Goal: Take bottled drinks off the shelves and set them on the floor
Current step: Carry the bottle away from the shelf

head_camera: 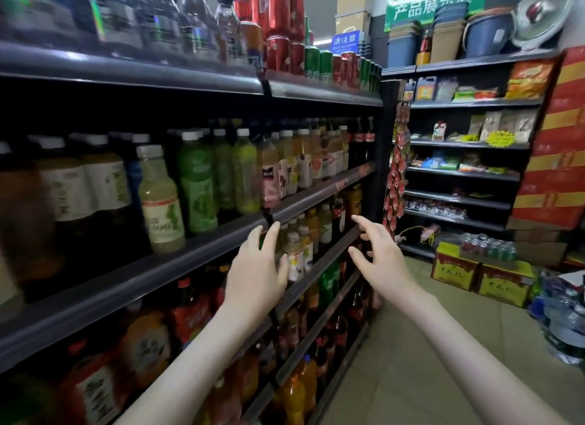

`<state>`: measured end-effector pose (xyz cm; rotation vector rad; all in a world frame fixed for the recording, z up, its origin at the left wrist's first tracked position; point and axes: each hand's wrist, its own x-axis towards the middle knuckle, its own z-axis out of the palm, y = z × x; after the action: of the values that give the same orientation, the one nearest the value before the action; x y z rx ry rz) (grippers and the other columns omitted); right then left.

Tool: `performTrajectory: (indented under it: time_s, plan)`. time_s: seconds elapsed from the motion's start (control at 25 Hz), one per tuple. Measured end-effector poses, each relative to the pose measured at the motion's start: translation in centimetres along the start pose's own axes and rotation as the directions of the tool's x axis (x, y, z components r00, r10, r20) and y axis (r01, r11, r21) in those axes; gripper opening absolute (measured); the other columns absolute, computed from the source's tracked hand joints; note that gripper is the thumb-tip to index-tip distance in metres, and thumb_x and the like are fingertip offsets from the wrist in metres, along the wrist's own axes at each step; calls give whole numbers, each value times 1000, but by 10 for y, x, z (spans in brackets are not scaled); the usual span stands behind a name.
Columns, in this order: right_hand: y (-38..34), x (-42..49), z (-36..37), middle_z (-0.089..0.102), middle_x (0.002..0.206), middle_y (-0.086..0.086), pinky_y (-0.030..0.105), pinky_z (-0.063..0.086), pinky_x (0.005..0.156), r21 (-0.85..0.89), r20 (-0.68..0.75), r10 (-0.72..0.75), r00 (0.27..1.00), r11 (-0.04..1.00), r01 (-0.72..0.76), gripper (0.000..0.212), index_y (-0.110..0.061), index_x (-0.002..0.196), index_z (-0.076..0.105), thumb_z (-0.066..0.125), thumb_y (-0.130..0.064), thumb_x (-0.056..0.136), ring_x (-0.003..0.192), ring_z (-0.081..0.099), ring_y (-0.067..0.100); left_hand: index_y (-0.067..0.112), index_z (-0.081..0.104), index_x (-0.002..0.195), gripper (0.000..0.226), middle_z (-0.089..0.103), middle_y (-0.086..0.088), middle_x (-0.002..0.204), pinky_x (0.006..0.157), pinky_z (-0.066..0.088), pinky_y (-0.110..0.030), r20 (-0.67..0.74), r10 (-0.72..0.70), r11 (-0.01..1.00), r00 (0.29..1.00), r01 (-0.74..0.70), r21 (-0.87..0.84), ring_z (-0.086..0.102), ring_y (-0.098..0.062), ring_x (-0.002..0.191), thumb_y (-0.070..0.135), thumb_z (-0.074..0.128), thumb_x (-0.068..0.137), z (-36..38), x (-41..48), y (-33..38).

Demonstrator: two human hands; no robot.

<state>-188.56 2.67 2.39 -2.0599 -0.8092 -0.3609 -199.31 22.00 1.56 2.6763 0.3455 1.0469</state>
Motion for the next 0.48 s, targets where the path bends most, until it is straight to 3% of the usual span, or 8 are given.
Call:
performTrajectory:
  time_s: [0.16,0.28,0.4,0.48]
  plan:
    - [73,94,8,31,146,-9,27,45,92,39,94,-63,994,997,60,60,-38,148,23,52,-23,97,127,40,10,25,24,149,61,32,-10,150,96,46,-38,-90,-117,991,989,122,62,36,-27,134,33,50,95,71,74,1]
    - [106,167,21,30,147,-7,26,44,93,86,166,-131,977,989,118,64,-36,150,19,52,-23,97,127,40,10,23,29,148,61,35,-15,148,105,38,-40,-151,-170,972,974,191,137,35,-30,135,31,54,93,107,125,4]
    - [120,232,48,29,149,-6,22,42,93,136,192,-156,969,982,131,66,-34,151,17,54,-23,97,130,38,8,18,42,142,60,43,-21,142,108,31,-48,-263,-120,929,957,202,310,37,-38,133,26,64,86,130,167,-3]
    - [130,270,71,27,151,-4,17,31,96,182,232,-187,955,972,146,70,-30,152,14,55,-20,96,132,32,6,15,47,138,61,46,-23,138,107,29,-55,-288,-57,907,956,170,384,38,-41,131,24,67,82,151,197,-7]
